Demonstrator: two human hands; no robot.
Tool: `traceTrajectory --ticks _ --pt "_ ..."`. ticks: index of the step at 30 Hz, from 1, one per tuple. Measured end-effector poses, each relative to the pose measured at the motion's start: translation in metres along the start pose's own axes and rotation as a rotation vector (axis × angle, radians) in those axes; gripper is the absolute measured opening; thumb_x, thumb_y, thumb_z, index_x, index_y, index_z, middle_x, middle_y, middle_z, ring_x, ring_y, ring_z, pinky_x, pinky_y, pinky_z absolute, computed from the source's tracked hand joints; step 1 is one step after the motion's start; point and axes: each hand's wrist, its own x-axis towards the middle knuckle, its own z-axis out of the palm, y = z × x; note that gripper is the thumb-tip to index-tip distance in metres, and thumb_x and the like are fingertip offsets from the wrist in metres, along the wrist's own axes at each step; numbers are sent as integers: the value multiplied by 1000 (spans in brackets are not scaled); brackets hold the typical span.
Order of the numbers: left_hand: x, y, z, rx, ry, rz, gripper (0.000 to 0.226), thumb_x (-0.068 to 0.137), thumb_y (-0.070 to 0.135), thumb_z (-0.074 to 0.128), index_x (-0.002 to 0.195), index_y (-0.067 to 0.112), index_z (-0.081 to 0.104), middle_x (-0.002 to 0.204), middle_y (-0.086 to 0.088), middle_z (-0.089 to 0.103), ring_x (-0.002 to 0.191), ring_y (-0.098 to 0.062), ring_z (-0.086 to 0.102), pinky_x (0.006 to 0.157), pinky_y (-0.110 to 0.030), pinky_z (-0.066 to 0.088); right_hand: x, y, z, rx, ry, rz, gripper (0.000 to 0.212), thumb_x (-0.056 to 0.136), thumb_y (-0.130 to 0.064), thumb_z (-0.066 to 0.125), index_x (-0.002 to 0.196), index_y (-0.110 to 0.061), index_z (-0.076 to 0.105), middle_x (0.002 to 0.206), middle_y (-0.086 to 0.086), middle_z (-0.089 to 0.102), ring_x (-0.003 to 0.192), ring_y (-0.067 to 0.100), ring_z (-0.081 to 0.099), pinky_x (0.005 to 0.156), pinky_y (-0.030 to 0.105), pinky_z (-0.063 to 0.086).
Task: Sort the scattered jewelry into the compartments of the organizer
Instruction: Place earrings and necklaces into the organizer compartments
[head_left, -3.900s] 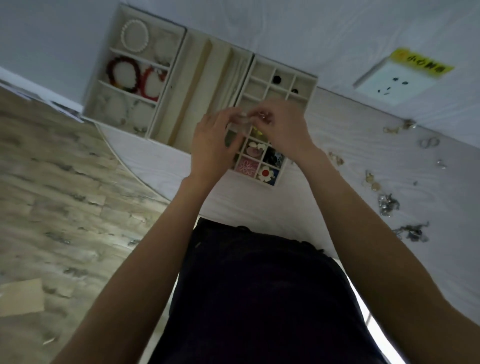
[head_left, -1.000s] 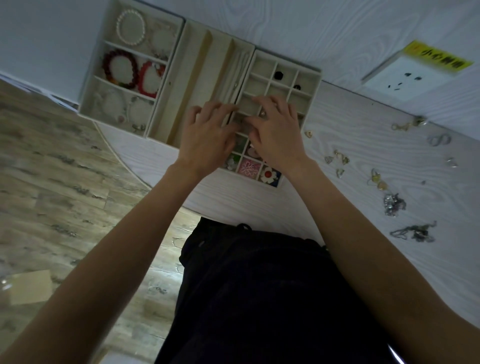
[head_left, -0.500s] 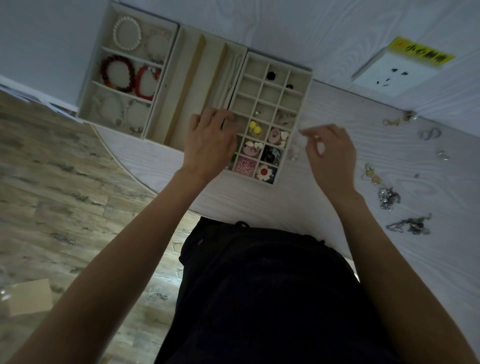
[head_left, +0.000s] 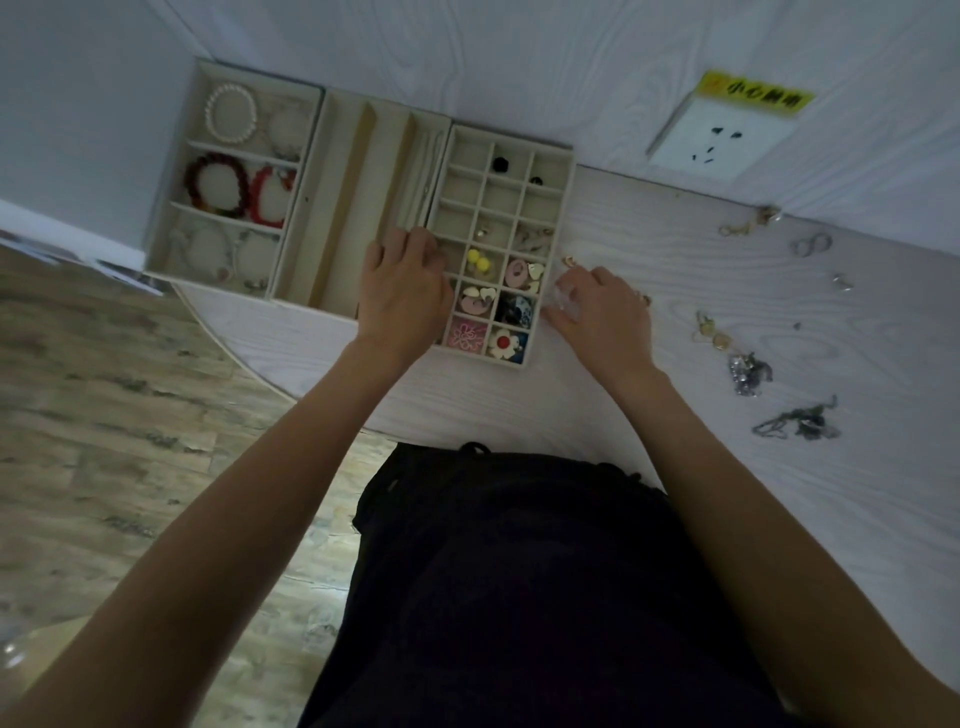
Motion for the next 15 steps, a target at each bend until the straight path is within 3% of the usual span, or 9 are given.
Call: traceTrajectory --ticks 5,9,11,13,15 --pt "-5 -5 1 -198 79 -69 28 83 20 45 97 9 67 107 -8 60 98 -29 50 76 -35 34 3 -1 3 -43 33 46 19 93 -24 52 99 -10 63 95 9 60 81 27 59 65 30 37" --pt "-15 -15 0 -379 149 -197 25 85 20 52 103 14 69 108 -10 60 100 -32 52 80 -40 42 -1 1 -10 239 131 64 10 86 -18 59 93 -11 62 90 0 57 79 15 55 71 33 48" --pt "-18 -19 0 -440 159 -278 28 85 21 53 107 13 67 105 -12 61 98 -33 55 81 -42 44 3 -11 -21 337 153 -29 9 86 -18 60 93 -12 61 92 -3 55 83 11 53 72 25 45" --pt "-18 -21 1 -487 140 -328 29 86 23 55 111 12 64 101 -12 63 94 -32 56 80 -41 44 14 -33 -28 405 93 -115 8 88 -15 58 95 -11 61 93 -3 59 80 3 52 72 10 39" --pt "-15 -20 0 -529 130 -341 30 87 24 57 113 11 62 98 -11 65 90 -31 56 79 -38 42 31 -56 -27 411 10 -208 8 89 -13 58 95 -9 62 88 -6 59 74 -5 50 68 5 38"
